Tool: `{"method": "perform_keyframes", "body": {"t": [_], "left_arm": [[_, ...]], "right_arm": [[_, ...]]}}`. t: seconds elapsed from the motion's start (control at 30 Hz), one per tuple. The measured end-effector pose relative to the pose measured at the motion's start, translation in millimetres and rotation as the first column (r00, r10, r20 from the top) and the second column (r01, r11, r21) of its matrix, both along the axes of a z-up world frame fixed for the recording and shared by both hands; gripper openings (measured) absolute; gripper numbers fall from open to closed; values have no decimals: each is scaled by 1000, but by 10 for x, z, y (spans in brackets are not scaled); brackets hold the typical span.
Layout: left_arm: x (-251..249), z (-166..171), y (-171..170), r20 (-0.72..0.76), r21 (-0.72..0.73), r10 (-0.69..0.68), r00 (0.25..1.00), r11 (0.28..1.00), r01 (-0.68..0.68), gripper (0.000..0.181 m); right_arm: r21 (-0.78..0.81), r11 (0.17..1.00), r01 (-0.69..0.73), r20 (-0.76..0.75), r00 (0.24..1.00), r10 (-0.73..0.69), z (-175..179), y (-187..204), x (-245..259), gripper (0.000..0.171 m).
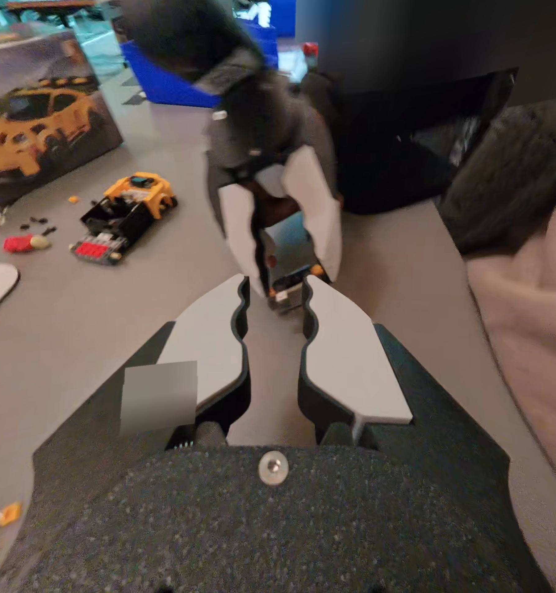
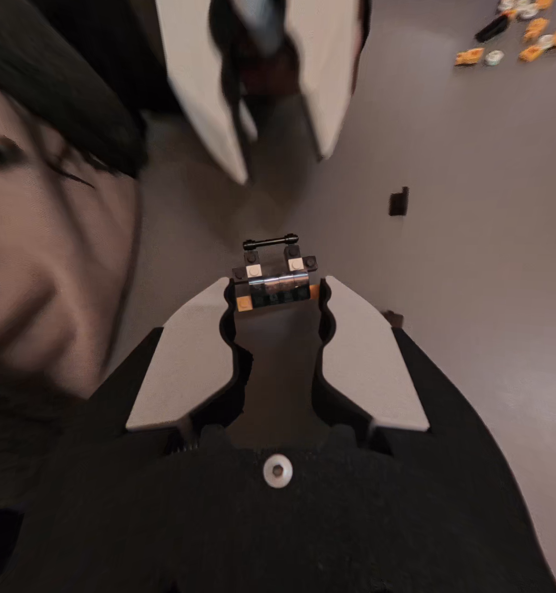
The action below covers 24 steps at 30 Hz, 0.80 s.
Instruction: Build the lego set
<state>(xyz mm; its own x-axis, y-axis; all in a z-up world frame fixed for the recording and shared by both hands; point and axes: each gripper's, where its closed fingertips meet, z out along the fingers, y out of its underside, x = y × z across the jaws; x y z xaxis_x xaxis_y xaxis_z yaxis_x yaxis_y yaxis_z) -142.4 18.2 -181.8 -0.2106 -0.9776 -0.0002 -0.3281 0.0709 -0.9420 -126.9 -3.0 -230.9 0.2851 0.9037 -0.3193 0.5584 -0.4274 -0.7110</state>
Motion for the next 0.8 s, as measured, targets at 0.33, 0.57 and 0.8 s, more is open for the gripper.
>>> {"method": "perform_keyframes", "body": {"t": [0.33, 0.57, 0.8], "left_arm": [[-58, -276, 516, -149, -128, 260, 954, 952, -279, 12], [-125, -344, 697, -192, -136, 345, 919, 918, -373, 10], [-115, -389, 681, -203, -131, 334, 920, 922, -364, 9]], "right_arm": [[277, 959, -60, 324, 946, -34, -303, 52, 161, 50], [241, 970, 24, 198, 978, -73, -41, 102, 208, 54], [233, 959, 164, 246, 944, -221, -117, 463, 467, 30]]}}
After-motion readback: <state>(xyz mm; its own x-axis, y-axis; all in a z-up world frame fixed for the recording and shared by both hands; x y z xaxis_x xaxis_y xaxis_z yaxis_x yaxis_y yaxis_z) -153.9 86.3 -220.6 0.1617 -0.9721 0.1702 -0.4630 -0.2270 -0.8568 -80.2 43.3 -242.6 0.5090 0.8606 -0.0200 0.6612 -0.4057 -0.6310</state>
